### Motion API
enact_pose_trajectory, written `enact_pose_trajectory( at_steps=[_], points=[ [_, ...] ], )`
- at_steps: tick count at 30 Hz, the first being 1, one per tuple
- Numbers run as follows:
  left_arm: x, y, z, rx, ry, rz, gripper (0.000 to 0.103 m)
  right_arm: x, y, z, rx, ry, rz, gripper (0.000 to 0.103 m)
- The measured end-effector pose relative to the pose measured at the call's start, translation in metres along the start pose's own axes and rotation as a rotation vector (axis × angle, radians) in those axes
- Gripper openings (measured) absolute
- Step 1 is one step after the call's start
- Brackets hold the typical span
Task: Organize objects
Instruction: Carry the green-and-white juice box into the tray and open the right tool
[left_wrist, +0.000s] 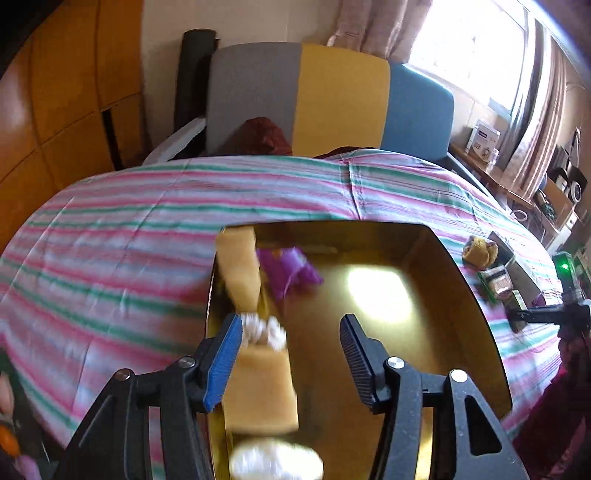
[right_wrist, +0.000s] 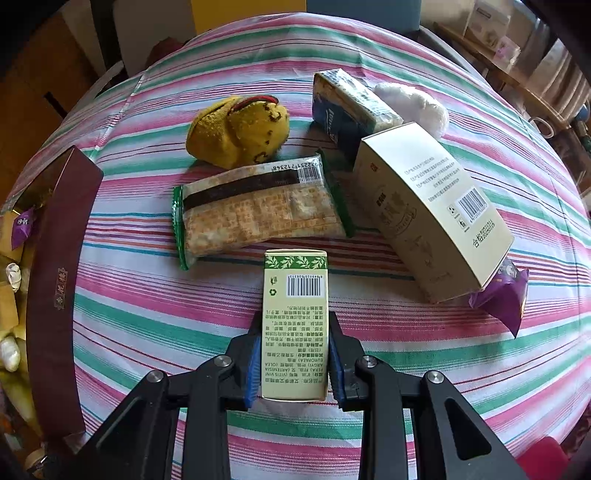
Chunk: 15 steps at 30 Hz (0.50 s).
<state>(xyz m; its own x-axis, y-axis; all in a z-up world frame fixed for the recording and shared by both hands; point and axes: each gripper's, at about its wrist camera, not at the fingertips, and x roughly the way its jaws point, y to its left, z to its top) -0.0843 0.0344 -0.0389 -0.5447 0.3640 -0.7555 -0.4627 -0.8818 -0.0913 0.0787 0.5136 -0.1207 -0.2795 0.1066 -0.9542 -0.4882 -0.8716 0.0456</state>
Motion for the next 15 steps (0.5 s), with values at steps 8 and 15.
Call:
enact_pose_trajectory(
  at_steps=[8,15],
  points=[
    [-0.036,-0.007,-0.029,-0.042,-0.064,0.112,0.056,-0.007,0.015,0.003,-0.011,-0.004,-0.024,0.030],
    [-0.042,-0.001,-0.033,-0.056,-0.073,0.128,0.056,-0.009,0.020,0.004,-0.025,-0.010,-0.062,0.030]
  ],
)
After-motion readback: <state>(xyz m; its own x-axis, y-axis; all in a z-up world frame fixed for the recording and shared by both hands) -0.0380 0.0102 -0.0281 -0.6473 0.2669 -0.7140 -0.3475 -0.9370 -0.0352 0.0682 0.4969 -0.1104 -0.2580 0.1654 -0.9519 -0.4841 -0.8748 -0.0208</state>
